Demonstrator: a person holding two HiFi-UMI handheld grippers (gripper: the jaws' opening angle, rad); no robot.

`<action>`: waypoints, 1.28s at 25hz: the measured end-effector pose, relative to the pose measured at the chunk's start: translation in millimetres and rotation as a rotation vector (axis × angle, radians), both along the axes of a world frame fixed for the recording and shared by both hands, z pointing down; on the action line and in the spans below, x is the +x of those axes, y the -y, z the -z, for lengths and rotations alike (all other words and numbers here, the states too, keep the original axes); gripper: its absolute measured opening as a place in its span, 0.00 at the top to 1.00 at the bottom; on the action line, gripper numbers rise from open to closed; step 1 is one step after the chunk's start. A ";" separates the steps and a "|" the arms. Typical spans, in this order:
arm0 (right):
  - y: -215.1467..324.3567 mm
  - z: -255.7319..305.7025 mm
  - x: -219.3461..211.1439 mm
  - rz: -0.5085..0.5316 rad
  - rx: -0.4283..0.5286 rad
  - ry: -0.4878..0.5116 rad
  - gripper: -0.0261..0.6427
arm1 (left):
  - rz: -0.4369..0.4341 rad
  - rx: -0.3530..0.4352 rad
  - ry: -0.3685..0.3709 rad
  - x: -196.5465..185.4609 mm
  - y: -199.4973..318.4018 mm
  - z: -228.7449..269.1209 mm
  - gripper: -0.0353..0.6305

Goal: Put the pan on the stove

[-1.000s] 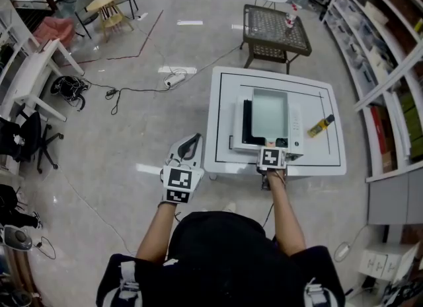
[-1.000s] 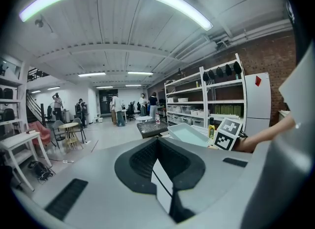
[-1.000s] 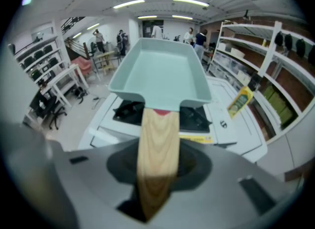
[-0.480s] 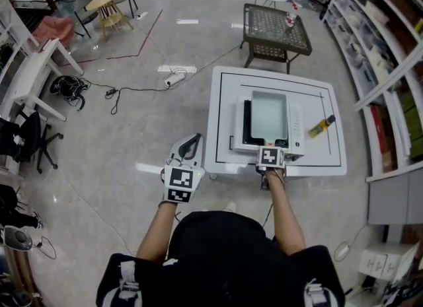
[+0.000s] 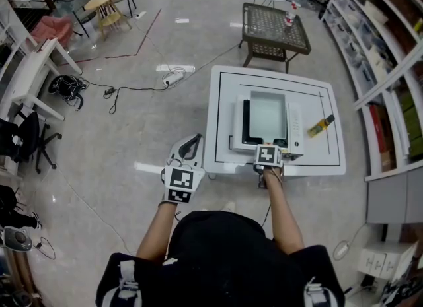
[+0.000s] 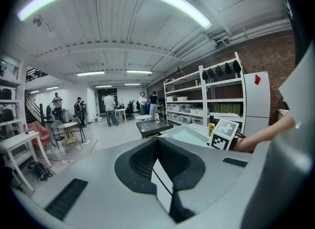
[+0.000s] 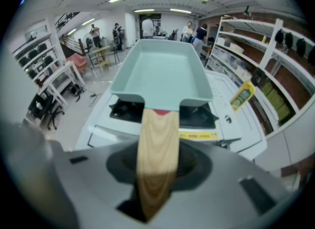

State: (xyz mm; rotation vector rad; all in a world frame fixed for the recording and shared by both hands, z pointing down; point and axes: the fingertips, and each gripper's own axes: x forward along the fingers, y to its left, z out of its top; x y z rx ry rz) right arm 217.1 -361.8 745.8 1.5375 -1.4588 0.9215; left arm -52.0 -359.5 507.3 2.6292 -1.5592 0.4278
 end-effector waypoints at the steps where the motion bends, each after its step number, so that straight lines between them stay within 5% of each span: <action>1: -0.2 0.0 -0.7 -0.004 -0.002 0.002 0.76 | 0.002 0.000 0.000 -0.6 0.2 -0.3 0.91; 20: -1.5 11.1 -5.7 -0.023 -0.025 0.069 0.74 | -0.016 0.003 0.001 2.1 -6.4 0.5 0.91; 32: 14.0 40.4 -3.1 -0.042 0.066 0.066 0.67 | -0.024 0.010 0.006 9.0 -7.4 4.0 0.91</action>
